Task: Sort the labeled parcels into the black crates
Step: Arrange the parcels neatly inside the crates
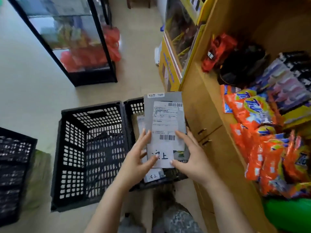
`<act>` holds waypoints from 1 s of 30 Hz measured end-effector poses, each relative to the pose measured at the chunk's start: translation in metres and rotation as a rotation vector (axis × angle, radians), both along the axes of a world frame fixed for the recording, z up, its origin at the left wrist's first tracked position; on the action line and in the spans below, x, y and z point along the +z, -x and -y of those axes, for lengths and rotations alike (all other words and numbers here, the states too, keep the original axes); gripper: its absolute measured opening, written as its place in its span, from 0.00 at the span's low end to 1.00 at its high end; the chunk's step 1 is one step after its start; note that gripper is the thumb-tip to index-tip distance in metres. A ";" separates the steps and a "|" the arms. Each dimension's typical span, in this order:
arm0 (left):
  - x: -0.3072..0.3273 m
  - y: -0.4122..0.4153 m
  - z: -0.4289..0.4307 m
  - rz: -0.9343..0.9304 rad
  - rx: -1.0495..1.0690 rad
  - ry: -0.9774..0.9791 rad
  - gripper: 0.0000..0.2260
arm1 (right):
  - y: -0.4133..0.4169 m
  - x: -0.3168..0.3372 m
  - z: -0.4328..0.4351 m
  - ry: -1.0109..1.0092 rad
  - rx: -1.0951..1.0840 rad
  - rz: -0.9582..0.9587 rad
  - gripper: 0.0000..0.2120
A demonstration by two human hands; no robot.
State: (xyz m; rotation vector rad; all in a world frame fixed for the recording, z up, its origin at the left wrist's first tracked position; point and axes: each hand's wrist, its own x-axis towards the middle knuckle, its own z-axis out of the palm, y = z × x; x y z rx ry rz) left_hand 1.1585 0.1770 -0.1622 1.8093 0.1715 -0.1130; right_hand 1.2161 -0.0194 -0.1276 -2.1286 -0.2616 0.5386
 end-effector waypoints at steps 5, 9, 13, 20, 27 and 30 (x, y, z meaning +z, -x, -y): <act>-0.087 -0.034 0.031 -0.200 0.122 -0.015 0.34 | -0.044 -0.091 0.008 0.079 0.001 -0.150 0.38; -0.162 -0.050 0.051 -0.335 0.156 -0.038 0.34 | -0.058 -0.167 0.017 0.157 -0.039 -0.225 0.37; -0.234 -0.058 0.069 -0.459 0.114 -0.085 0.36 | -0.065 -0.234 0.028 0.258 -0.017 -0.298 0.36; -0.295 -0.055 0.099 -0.505 0.134 -0.089 0.38 | -0.072 -0.303 0.043 0.329 -0.001 -0.336 0.40; -0.285 -0.052 0.111 -0.518 0.109 -0.064 0.36 | -0.078 -0.304 0.052 0.433 0.017 -0.322 0.42; -0.282 -0.053 0.112 -0.558 0.090 -0.063 0.34 | -0.078 -0.302 0.052 0.459 0.023 -0.343 0.43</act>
